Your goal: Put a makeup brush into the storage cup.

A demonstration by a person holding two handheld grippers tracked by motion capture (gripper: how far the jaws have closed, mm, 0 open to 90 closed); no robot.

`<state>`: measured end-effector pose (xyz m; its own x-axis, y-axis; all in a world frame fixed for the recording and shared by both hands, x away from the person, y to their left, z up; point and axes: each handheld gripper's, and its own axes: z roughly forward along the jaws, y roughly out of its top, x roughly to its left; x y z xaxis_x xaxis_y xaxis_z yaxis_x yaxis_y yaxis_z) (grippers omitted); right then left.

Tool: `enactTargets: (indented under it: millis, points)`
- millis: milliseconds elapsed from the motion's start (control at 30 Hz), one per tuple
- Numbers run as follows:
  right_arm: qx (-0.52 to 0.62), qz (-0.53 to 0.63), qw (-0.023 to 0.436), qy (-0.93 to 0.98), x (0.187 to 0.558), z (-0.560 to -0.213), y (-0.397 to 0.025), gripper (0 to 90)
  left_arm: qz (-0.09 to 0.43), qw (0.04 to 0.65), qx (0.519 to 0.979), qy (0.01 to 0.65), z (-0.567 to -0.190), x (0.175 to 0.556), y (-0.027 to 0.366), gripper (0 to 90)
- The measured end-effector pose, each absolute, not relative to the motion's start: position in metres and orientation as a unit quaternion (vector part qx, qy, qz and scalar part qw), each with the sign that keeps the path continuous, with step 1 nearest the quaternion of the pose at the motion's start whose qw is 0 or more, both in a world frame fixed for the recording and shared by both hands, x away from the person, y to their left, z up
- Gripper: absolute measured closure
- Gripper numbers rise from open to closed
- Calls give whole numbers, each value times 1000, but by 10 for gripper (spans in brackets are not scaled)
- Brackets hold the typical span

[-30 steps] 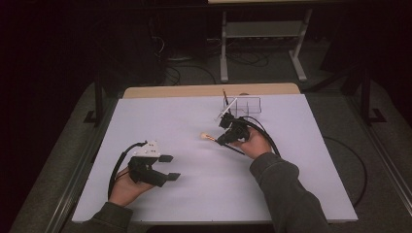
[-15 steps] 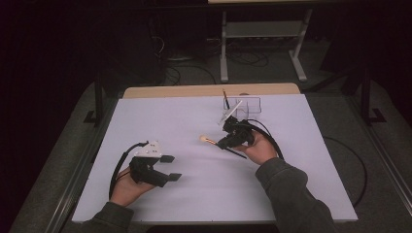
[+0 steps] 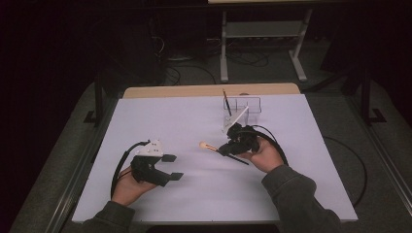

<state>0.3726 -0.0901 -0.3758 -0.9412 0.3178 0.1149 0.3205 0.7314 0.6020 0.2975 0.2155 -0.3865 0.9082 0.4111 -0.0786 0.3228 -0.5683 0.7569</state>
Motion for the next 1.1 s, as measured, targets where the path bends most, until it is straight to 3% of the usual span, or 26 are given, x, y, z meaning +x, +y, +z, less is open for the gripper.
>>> enactTargets:
  millis: [1100]
  points:
    - [-122,-366,18,-922,322,-370,-102,830,18,402,902,155,-351,307,167,319]
